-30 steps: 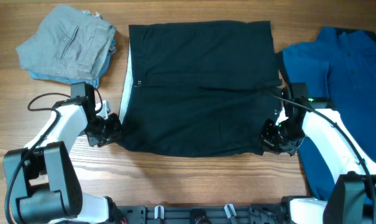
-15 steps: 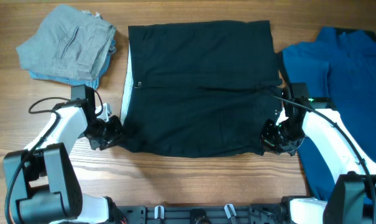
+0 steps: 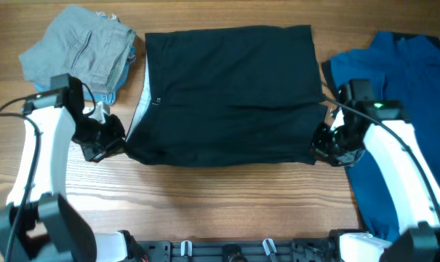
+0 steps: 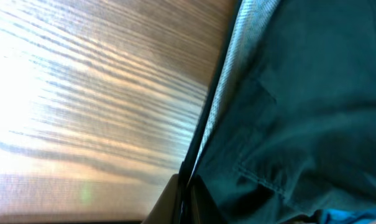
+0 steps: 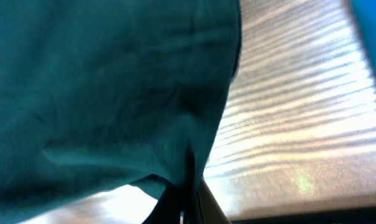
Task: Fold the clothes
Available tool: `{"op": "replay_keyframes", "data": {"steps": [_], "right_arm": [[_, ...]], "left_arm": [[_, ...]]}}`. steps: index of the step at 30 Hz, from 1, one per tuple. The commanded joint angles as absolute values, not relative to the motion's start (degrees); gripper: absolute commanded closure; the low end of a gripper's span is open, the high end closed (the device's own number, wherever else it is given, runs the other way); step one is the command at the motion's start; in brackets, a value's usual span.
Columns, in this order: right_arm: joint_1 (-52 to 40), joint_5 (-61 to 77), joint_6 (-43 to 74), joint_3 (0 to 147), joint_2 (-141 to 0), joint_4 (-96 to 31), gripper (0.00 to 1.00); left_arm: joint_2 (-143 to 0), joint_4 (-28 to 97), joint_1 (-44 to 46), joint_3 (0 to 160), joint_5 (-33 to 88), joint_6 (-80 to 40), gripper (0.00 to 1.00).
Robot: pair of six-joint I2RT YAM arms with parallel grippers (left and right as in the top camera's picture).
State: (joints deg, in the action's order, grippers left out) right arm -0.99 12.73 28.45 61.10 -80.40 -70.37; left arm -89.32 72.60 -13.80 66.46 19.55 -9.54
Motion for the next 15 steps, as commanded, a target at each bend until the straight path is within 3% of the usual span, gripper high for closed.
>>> {"op": "replay_keyframes", "data": {"steps": [1, 6, 11, 15], "right_arm": [[-1.1, 6.5, 28.5, 71.6, -74.6, -77.0, 0.96], [-1.1, 5.2, 28.4, 87.2, -68.9, -82.9, 0.96], [-1.1, 3.8, 25.8, 88.1, -69.9, -70.5, 0.96], [-1.1, 1.2, 16.1, 88.1, -79.6, -59.4, 0.96]], "left_arm": [[-82.5, 75.7, -14.8, 68.0, 20.5, -9.5, 0.96], [-72.5, 80.5, -14.8, 68.0, 17.8, -11.4, 0.96], [-67.9, 81.5, -14.7, 67.9, 15.3, -12.5, 0.96], [-68.9, 78.5, -14.7, 67.8, 14.9, -12.5, 0.96]]}}
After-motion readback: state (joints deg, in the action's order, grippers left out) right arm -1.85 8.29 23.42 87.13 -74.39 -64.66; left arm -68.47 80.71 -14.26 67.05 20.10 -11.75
